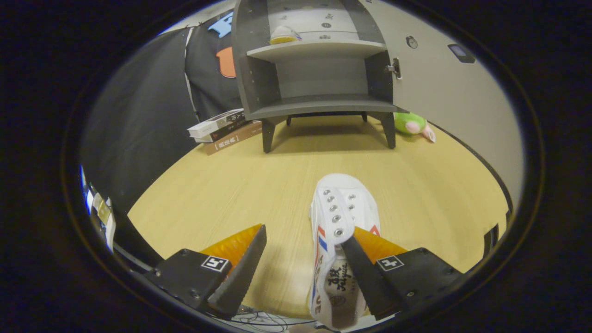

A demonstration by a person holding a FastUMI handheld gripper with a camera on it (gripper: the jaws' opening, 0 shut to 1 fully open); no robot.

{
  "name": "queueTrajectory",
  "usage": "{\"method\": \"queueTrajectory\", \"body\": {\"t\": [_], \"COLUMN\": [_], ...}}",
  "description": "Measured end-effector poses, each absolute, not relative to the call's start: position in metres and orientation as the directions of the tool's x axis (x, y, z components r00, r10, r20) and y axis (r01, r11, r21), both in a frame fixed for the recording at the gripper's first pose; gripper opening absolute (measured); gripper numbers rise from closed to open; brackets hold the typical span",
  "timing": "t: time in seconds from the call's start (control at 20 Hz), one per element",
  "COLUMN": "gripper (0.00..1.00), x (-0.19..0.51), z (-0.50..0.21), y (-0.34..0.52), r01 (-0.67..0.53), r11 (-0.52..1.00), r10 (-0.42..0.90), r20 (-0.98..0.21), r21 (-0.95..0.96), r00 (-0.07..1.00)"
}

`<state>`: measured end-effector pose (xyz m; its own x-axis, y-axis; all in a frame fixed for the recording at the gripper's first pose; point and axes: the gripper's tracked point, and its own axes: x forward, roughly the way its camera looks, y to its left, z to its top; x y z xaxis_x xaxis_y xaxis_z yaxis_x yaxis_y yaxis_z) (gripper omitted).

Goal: Open the shoe cabinet door, grab the shoes and put them into the shoe cabinet, then close the shoe cabinet door.

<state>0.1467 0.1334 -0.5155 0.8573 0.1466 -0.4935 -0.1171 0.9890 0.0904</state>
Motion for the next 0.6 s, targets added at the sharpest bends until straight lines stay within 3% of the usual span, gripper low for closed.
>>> {"method": "queueTrajectory", "body": {"t": [0.2, 0.3, 0.55, 0.6], "gripper": [0.99, 0.88, 0.17, 0.15], "x": [0.162, 0.164, 0.164, 0.161], "z": [-0.520, -0.520, -0.519, -0.516], "y": [0.135, 0.126, 0.114, 0.113], "r01": [-0.116, -0.087, -0.072, -0.067], "r11": [0.990, 0.996, 0.997, 0.998], "r10": [0.139, 0.092, 0.076, 0.066], "r20": [-0.484, -0.483, -0.522, -0.535], "r21": [0.078, 0.033, 0.027, 0.018], "r00": [0.864, 0.871, 0.850, 0.842]}}
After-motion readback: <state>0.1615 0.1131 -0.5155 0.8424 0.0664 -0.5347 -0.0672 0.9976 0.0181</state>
